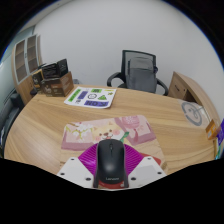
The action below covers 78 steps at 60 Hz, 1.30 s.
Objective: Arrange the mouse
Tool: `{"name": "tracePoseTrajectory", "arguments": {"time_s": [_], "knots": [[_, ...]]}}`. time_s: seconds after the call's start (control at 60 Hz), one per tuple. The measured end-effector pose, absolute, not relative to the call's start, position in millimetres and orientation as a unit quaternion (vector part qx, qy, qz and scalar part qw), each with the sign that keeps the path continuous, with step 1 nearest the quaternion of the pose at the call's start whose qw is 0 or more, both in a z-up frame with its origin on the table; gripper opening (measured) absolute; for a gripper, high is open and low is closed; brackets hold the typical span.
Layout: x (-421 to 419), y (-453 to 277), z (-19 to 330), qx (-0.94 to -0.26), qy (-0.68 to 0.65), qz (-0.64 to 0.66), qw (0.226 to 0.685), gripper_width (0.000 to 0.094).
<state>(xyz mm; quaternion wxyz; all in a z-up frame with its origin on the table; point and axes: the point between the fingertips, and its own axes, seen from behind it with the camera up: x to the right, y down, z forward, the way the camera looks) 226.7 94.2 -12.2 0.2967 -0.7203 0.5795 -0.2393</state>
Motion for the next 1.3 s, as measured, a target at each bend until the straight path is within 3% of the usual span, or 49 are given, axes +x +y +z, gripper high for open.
{"name": "tracePoseTrajectory", "arguments": {"time_s": [0.133,0.2,0.25,0.583,0.75,1.05,1.3], "knots": [[227.8,92.6,-15.0,-0.728,0.558,-0.267,0.295,0.0518],[227.2,87.6,-10.8,-0.728,0.557,-0.279,0.288,0.0881],[223.1,85.0,-2.3,-0.726,0.560,-0.276,0.289,0.0834],[127.2,0.9,135.9,-0.691,0.587,-0.285,0.310,0.0865],[45.9,-52.8,171.6,-0.689,0.591,-0.297,0.297,0.0864],[-76.0,-125.6,173.6,-0.670,0.622,-0.304,0.267,0.0865],[-128.1,-158.6,178.8,-0.665,0.624,-0.315,0.263,0.0867]]}}
